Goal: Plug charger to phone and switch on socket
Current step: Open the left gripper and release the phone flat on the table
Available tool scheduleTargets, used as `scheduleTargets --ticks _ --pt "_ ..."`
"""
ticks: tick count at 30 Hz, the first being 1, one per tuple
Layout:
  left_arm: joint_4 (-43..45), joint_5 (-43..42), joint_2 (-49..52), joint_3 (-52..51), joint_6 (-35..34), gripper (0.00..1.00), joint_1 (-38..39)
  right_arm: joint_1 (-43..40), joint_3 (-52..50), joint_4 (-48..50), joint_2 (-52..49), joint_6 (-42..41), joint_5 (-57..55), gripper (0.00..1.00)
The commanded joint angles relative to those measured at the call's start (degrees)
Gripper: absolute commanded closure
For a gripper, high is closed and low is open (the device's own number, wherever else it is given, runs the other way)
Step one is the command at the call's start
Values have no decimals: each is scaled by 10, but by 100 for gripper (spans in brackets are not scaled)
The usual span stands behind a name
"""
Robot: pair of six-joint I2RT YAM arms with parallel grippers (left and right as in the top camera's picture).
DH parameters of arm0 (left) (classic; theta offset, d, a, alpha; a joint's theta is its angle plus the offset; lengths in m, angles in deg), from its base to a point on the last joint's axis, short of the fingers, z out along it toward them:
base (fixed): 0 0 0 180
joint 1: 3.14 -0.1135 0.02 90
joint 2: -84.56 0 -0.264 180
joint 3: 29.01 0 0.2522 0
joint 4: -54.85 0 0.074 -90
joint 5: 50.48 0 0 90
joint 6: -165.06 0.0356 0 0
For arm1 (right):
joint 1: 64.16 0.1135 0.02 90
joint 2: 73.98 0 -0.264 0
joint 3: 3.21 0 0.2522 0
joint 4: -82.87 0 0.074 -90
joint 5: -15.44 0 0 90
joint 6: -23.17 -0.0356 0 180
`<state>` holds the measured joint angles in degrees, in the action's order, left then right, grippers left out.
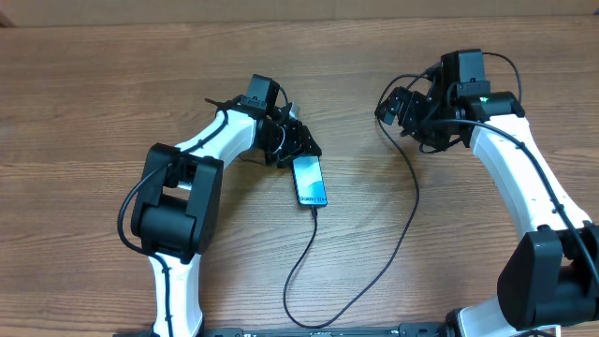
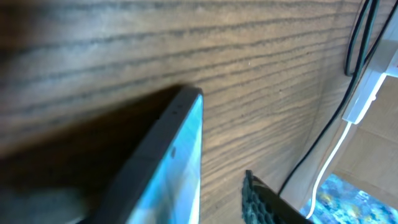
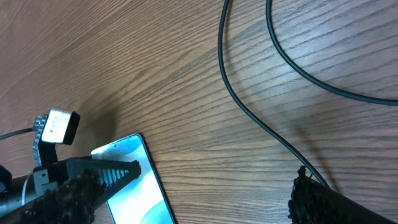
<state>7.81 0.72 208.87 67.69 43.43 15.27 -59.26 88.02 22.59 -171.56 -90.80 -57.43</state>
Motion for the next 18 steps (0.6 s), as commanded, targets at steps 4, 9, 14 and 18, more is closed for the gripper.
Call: scheduleTargets --ticks 4,9,14,18 --pt "-37 77 2 -3 -7 40 3 0 5 -2 13 3 -6 0" --pt "-59 101 2 -3 -7 35 3 0 5 -2 13 2 -6 0" --pt "-74 110 2 -3 -7 30 3 0 5 -2 13 2 -6 0" --pt "-76 110 2 -3 -7 24 3 0 5 -2 13 2 -6 0"
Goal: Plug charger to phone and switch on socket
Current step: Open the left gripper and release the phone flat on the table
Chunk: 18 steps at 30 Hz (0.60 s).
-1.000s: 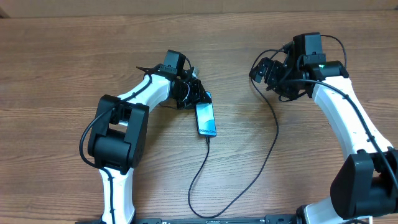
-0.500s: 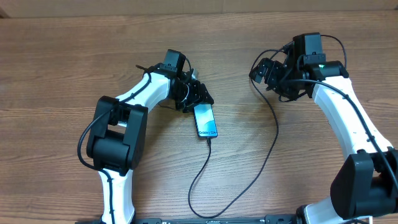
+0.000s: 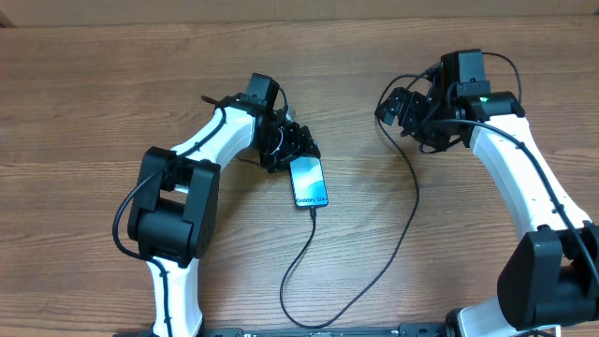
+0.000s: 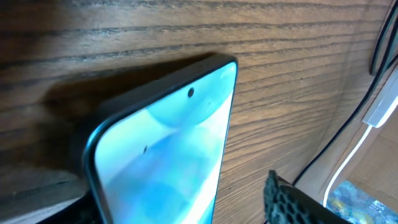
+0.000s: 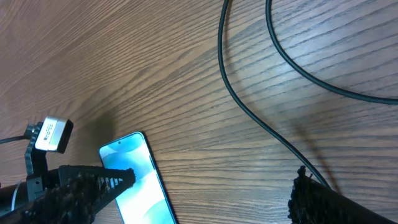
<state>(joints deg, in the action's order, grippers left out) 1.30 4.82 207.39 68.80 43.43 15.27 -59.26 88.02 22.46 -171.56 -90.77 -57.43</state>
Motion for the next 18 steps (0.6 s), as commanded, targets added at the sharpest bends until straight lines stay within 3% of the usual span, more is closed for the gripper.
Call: scheduleTargets --ticks 1,8,18 --pt "-12 68 17 -14 -7 20 3 0 5 0 13 2 -6 0" --pt "-27 79 17 -14 -7 0 3 0 5 -2 13 2 -6 0" --pt "-71 141 5 -14 9 0 3 -1 5 -7 13 3 -6 0"
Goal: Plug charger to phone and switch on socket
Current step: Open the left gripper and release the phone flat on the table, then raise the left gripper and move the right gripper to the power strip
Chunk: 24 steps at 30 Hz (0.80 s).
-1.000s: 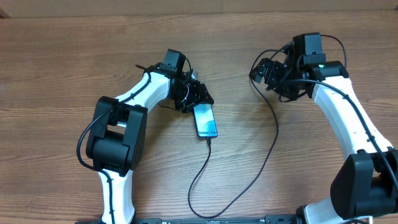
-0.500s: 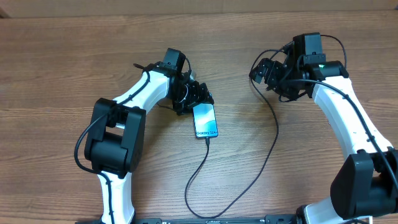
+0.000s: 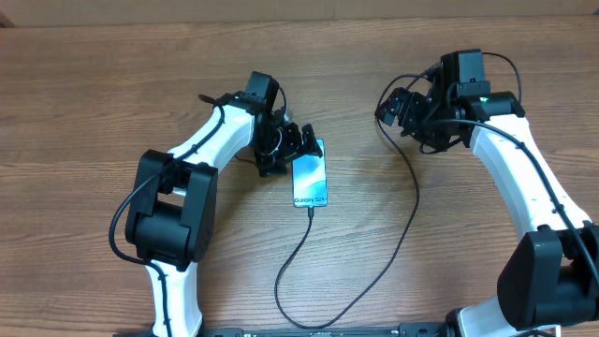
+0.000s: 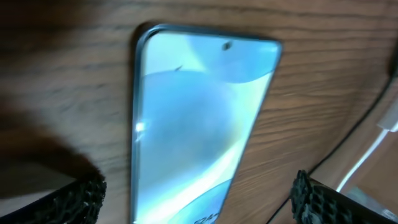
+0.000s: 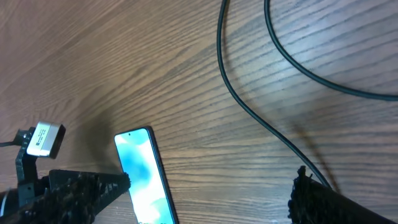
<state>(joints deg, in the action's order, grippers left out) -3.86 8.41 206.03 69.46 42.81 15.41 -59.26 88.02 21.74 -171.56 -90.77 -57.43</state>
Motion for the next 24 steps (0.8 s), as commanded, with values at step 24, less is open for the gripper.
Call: scheduleTargets --ticks 24 --pt "-135 320 -421 -20 42 0 6 -1 5 0 13 2 -21 0"
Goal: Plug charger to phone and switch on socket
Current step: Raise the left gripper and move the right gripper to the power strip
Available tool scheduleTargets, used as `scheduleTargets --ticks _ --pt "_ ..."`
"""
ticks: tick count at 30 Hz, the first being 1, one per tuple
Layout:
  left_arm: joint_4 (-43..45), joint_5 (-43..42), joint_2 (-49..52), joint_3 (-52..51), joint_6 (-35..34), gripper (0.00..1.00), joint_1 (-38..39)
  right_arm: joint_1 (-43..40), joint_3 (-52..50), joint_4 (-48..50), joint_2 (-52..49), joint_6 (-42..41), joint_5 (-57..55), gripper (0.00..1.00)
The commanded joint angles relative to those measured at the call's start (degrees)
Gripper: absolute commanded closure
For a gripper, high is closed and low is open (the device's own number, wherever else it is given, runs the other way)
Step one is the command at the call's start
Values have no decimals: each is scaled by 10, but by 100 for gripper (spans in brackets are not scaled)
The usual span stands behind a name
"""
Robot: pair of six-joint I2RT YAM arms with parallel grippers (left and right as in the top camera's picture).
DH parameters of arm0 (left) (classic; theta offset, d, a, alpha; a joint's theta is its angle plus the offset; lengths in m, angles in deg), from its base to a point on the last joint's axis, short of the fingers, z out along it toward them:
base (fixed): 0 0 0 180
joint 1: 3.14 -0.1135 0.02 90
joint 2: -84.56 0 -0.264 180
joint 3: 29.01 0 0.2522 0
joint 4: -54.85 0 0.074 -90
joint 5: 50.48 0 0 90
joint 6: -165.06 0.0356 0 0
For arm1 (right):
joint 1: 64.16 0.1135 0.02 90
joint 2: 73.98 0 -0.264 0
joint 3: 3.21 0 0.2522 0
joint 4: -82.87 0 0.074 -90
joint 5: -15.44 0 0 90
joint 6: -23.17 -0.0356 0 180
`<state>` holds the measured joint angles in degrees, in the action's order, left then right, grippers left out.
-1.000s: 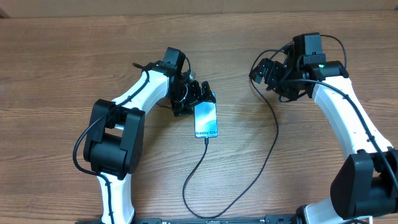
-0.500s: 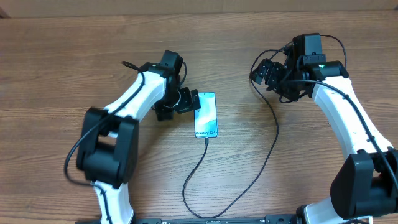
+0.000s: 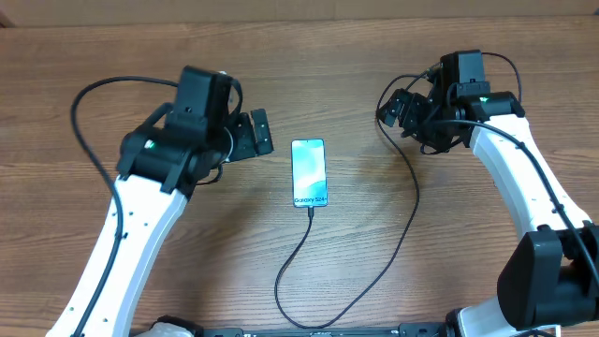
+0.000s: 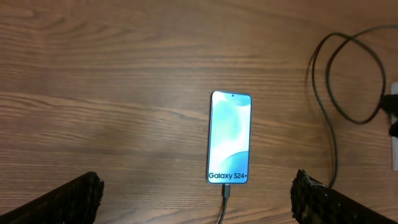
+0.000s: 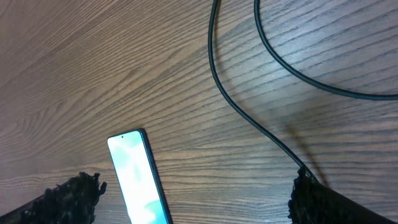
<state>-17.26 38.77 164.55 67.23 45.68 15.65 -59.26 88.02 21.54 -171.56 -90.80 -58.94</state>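
The phone (image 3: 309, 173) lies flat on the wooden table with its screen lit, showing "Galaxy S24+" (image 4: 229, 137). A black charger cable (image 3: 304, 248) is plugged into its near end, loops toward the front edge and runs up to the right. My left gripper (image 3: 251, 136) hangs open above the table, left of the phone and apart from it. My right gripper (image 3: 401, 110) is open over the cable's far end. The socket is hidden under it in the overhead view. Only a white piece (image 4: 393, 102) shows at the left wrist view's right edge.
The left arm's own black lead (image 3: 89, 103) arcs over the table at the back left. Loops of the charger cable (image 5: 249, 118) lie under the right gripper (image 5: 196, 186). The table's back edge (image 3: 299, 21) runs along the top.
My left gripper was low against the phone's left side. It now stands higher and further left, clear of the phone. The phone lies where it was. The right arm has hardly moved.
At first the phone lay slanted with my left gripper at its far end, the cable plugged in. It then sat a little further left, then nearly square to the table with the gripper beside it. Now the gripper is withdrawn.
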Motion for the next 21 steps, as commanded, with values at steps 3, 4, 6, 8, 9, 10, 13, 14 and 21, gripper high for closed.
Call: scheduleTargets --ticks 3,4,6,8,9,10,13,14,21 --pt "-1 16 -5 2 13 0 4 -1 5 -6 13 2 -2 0" --pt "-1 16 -5 2 13 0 4 -1 5 -6 13 3 4 0" --pt "-1 16 -5 2 13 0 4 -1 6 -4 13 3 23 0" --pt "-1 16 -5 2 13 0 4 -6 14 -4 13 17 48 0" --pt "-1 16 -5 2 13 0 4 -8 17 -4 13 24 57 0" --pt "-2 16 -5 2 13 0 4 -14 26 -7 13 36 76 0" --pt "-1 16 -5 2 13 0 4 -34 57 -26 13 53 107 0" --pt "-1 16 -5 2 13 0 4 -44 70 -36 13 63 117 0" --pt "-1 16 -5 2 13 0 4 -152 158 -114 13 116 153 0"
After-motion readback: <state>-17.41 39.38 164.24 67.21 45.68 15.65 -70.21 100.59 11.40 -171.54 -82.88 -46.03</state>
